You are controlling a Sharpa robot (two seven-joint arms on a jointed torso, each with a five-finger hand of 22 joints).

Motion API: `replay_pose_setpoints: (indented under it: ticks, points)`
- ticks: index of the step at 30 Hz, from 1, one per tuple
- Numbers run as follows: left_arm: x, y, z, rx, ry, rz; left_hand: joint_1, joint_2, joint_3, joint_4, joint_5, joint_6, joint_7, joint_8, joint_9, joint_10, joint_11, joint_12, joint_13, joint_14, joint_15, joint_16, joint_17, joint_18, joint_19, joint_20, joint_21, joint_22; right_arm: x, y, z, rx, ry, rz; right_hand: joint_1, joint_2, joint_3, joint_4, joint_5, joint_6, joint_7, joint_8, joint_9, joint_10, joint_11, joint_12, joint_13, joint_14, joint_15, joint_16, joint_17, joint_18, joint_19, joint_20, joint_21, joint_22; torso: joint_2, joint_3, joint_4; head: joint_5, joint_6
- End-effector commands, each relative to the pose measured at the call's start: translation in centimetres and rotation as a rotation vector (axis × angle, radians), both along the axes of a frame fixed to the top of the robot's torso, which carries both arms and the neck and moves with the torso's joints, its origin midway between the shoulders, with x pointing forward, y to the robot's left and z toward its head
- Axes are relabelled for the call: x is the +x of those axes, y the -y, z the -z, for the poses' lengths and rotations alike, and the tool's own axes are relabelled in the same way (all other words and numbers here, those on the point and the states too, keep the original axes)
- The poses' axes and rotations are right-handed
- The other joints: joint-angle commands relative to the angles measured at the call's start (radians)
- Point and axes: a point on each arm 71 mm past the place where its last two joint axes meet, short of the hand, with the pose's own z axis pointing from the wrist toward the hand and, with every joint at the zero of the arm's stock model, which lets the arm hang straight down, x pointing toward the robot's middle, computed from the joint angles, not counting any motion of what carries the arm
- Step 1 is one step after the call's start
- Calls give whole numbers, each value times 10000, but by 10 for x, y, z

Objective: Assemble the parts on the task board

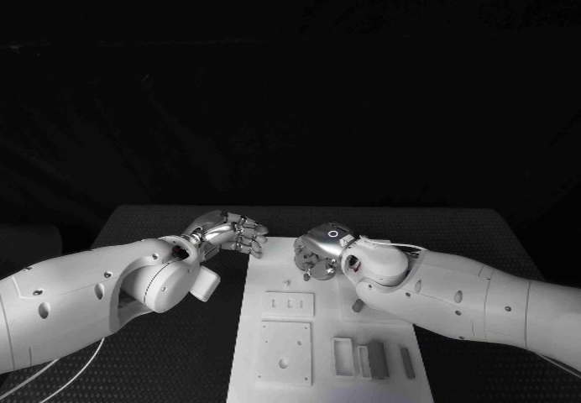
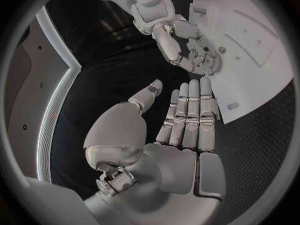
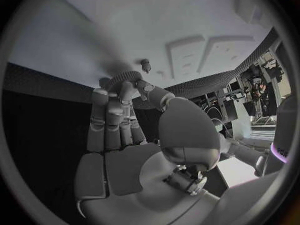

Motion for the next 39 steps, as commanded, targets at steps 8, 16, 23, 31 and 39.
replay_pose_setpoints:
  ticks: [8, 16, 23, 31, 39]
  points:
    - [-1, 2, -1, -61, 38, 168, -89, -6, 17, 51, 42, -9, 59, -66, 5, 52, 37, -53, 12, 70, -16, -56, 25, 206, -36, -22, -40, 19, 0, 4, 6, -286, -228, 76, 49, 6, 4, -67, 15, 1074, 495, 48, 8, -366, 343, -75, -44, -12, 80, -60, 0, 134, -42, 54, -63, 177, 1, 3, 5, -9, -4]
    - [0, 2, -1, -58, 47, 157, -88, -6, 17, 51, 42, -9, 60, -67, 6, 53, 37, -57, 15, 72, -16, -62, 31, 207, -35, -21, -42, 21, 1, 6, 5, -214, -144, 128, 44, -177, 1, -70, 17, 520, 458, -194, -92, -462, 417, -527, -383, -58, 153, -100, 11, 134, -66, 89, -115, 168, 3, 2, -9, -10, -8]
    - [0, 2, -1, -55, 49, 144, -89, -4, 17, 53, 42, -8, 60, -68, 6, 54, 37, -60, 18, 74, -16, -67, 36, 207, -34, -21, -43, 24, 1, 8, 5, -204, -152, 177, -24, -349, -17, 35, 15, 393, 381, -191, -78, -602, 494, -764, -524, -108, 218, -125, 17, 134, -87, 108, -157, 162, 5, 1, -1, -26, -14]
    - [0, 2, -1, -56, 47, 150, -88, -4, 18, 54, 42, -7, 60, -69, 8, 57, 37, -64, 21, 77, -16, -73, 43, 207, -33, -21, -45, 27, 1, 8, 5, -204, -105, 229, -29, -406, -9, 99, 16, 372, 362, -164, -60, -681, 545, -877, -585, -134, 267, -131, 25, 134, -93, 114, -177, 162, 0, -1, 4, -39, -17]
    - [0, 2, -1, -58, 49, 153, -87, -1, 19, 55, 42, -5, 59, -70, 9, 60, 36, -68, 25, 80, -16, -79, 50, 208, -32, -21, -46, 30, 1, 8, 4, -225, 10, 285, -50, -452, -22, 133, 13, 362, 360, -153, -52, -675, 556, -895, -596, -142, 279, -131, 28, 134, -94, 119, -183, 163, 1, 4, 2, -47, -10]
